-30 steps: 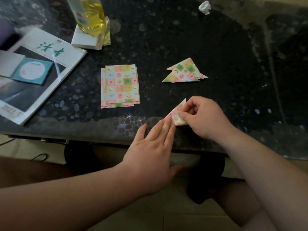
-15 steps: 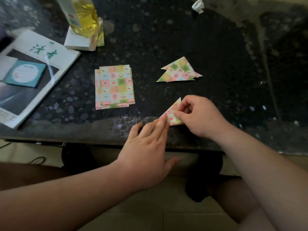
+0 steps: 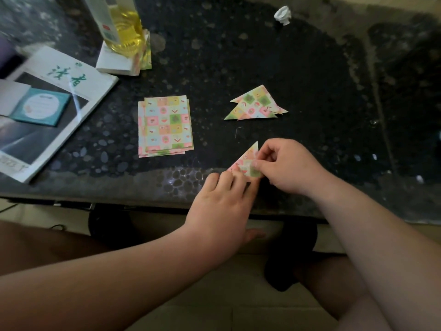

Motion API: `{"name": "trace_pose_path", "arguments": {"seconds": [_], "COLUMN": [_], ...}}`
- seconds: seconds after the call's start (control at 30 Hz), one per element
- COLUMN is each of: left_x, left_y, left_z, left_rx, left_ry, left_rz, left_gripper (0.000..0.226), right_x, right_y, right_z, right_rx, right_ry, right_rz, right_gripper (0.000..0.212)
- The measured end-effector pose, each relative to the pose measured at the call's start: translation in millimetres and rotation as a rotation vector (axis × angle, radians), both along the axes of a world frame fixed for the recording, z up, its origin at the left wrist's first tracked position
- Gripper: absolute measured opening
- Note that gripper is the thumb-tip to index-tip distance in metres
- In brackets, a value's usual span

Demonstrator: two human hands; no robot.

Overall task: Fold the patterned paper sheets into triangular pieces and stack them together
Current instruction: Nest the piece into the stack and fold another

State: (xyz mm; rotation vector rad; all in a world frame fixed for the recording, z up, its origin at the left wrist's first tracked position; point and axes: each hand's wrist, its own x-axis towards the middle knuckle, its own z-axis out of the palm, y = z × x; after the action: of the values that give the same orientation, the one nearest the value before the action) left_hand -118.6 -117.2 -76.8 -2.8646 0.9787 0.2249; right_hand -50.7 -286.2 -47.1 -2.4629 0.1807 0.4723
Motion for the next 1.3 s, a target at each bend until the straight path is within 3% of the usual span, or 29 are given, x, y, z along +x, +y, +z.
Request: {"name": "trace_pose_path", "arguments": {"seconds": [0.43, 0.6, 0.73, 0.93, 1.1, 1.3], "left_x": [0, -13, -22, -31, -23, 26], "left_y": [-3, -1, 15, 66, 64, 56], "left_z": [-2, -2, 7, 12, 29, 63], "left_rx": [0.06, 0.031, 0.007, -0.068, -0.078, -0.372], "left_ry": [0.0, 0.095, 0.14, 0.235, 0.257, 0.308], "left_rz": [-0.01, 0.061, 0.071, 0.077, 0.09, 0.335], "left_gripper": [0.113, 0.119, 0.107, 0.115, 0.1, 0.063], "right_x": [0, 0, 3, 5, 2, -1], "right_y": [-11, -3, -2, 0, 1, -3], "right_z": [5, 4, 9, 17, 17, 21], "right_rx": [-0.008, -0.113, -0.173, -0.148, -0.163, -0.179], "right_ry": [0.06, 0.051, 0.12, 0.222, 0.206, 0.152], "right_rz": [-0.035, -0.026, -0.085, -0.12, -0.082, -0.044], "right_gripper": [0.01, 0.028, 0.038, 0.038, 0.036, 0.036]}}
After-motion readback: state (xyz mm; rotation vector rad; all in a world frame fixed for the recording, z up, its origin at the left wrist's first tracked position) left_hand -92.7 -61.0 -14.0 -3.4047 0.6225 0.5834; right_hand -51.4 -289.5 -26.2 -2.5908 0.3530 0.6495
